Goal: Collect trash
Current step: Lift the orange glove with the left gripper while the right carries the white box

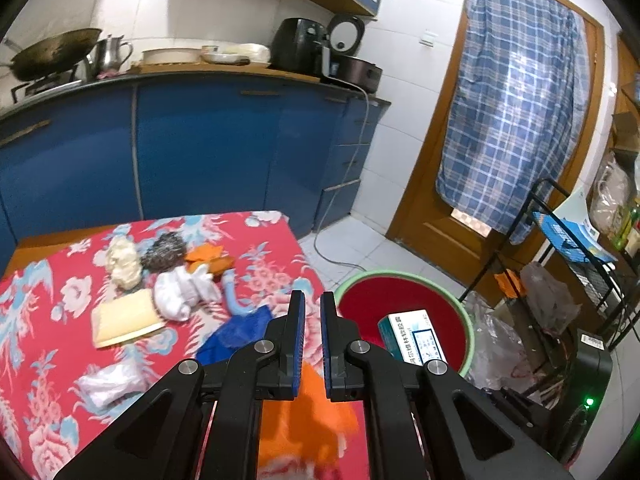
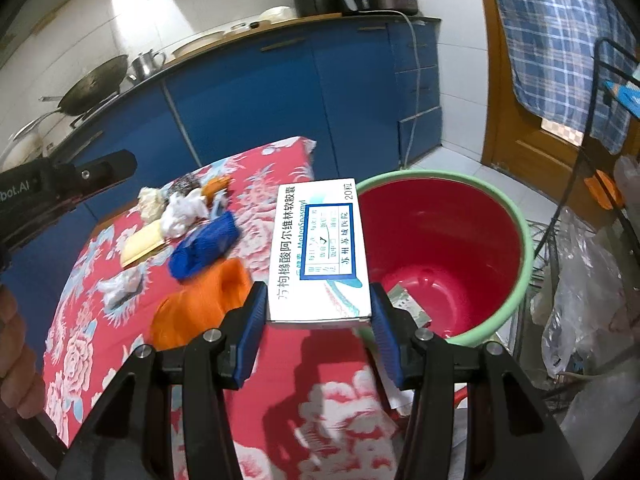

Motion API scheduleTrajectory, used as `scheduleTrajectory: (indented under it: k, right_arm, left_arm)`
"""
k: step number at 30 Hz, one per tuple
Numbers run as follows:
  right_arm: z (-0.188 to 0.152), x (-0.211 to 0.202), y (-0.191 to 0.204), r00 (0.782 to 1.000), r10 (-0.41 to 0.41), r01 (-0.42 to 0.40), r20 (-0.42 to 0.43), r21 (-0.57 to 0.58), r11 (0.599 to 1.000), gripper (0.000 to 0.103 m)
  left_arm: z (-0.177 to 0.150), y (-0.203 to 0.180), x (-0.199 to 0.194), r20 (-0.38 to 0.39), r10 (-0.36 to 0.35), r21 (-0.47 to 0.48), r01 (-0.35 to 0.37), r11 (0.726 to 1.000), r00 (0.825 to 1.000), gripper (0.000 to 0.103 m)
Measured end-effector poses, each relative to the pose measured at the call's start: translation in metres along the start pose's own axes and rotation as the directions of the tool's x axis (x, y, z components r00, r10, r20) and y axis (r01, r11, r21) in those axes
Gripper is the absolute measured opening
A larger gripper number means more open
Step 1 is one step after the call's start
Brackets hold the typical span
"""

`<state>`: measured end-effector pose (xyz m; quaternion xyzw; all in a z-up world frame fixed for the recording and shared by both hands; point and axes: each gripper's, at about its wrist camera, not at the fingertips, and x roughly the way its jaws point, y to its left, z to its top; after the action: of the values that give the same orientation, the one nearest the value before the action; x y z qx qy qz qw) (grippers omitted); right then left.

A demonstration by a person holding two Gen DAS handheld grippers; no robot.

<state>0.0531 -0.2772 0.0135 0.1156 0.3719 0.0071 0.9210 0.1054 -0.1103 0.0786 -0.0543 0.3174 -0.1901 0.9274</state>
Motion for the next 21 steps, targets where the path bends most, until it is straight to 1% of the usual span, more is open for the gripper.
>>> scheduleTrajectory:
  k: [6, 14, 15, 17, 18, 19, 21]
  right_arm:
    - [0.002, 0.004, -0.021, 1.000, -0.018, 0.018, -0.006, 0.036, 0.999, 0.053]
    - [0.000, 0.009, -0.029, 1.000, -0.005, 0.006, -0.017, 0.049, 0.999, 0.053]
    - [-0.001, 0.009, -0.028, 1.000, -0.004, 0.005, -0.019, 0.050, 0.999, 0.053]
    - [-0.002, 0.009, -0.028, 1.000, 0.000, 0.001, -0.020, 0.049, 0.999, 0.053]
    - [-0.002, 0.009, -0.027, 1.000, 0.000, 0.001, -0.020, 0.049, 0.999, 0.053]
    - [-0.003, 0.009, -0.027, 1.000, 0.000, 0.001, -0.020, 0.049, 0.999, 0.053]
    - [-0.003, 0.007, -0.027, 1.000, 0.000, 0.001, -0.019, 0.051, 0.999, 0.053]
  left_arm:
    - [0.001, -0.013, 0.016, -0.033, -0.011, 0.030, 0.012, 0.999, 0.999, 0.007]
    - [-0.012, -0.008, 0.024, -0.109, -0.005, 0.022, 0.007, 1.000, 0.994, 0.008]
    - [-0.014, -0.007, 0.025, -0.119, -0.004, 0.022, 0.007, 1.000, 0.993, 0.010]
    - [-0.019, -0.005, 0.026, -0.143, -0.001, 0.022, 0.004, 1.000, 0.990, 0.022]
    - [-0.023, -0.004, 0.028, -0.158, 0.003, 0.022, 0.000, 1.000, 0.987, 0.038]
    - [-0.026, -0.003, 0.028, -0.165, 0.008, 0.020, -0.005, 1.000, 0.986, 0.052]
    - [-0.032, -0.001, 0.029, -0.175, 0.025, 0.018, -0.023, 1.000, 0.984, 0.056]
